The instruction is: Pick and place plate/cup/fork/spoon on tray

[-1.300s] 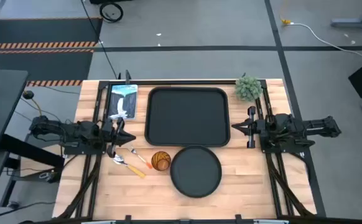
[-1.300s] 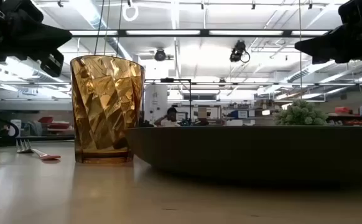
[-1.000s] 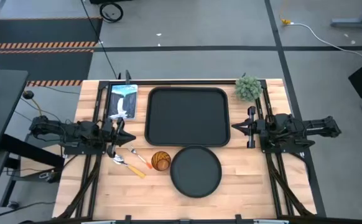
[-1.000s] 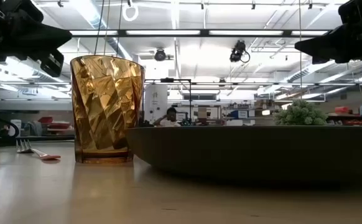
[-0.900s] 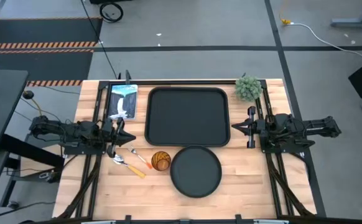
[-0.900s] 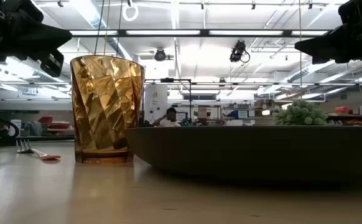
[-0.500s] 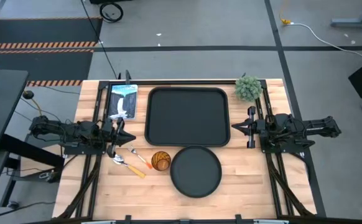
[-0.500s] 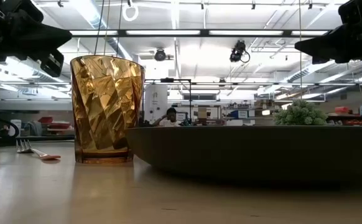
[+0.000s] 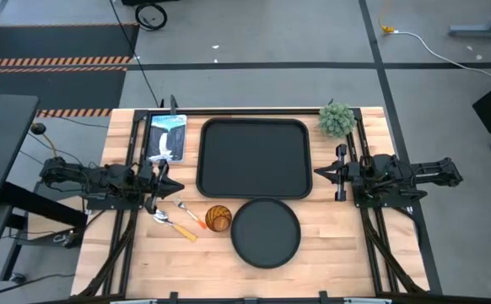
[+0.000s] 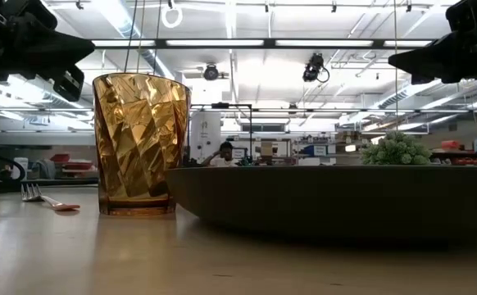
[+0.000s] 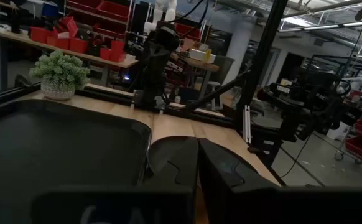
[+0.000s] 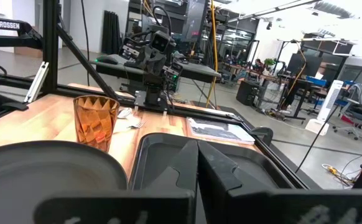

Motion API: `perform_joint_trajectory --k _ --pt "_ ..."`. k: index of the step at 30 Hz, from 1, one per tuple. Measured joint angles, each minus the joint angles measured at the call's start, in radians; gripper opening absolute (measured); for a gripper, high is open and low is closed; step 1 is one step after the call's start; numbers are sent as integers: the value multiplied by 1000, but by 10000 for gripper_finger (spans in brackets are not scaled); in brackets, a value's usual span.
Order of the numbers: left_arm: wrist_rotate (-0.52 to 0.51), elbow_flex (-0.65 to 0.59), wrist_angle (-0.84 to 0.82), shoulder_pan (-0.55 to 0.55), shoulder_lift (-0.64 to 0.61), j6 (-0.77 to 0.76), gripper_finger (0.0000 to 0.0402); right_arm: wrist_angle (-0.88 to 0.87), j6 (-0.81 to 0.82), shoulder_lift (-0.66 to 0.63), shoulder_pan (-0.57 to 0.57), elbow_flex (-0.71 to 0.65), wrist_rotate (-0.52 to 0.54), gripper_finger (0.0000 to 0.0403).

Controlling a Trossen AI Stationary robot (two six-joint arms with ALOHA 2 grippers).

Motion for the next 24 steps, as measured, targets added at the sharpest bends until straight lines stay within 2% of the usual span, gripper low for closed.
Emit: perform_joint_trajectory --k 13,17,20,24 --pt "-5 0 27 0 1 20 20 0 0 0 0 0 0 16" --pt "-106 0 134 1 0 95 20 0 0 0 0 0 0 16" --pt "-174 0 155 1 0 106 20 0 0 0 0 0 0 16" --pt "-201 0 143 1 1 106 20 0 0 0 0 0 0 16"
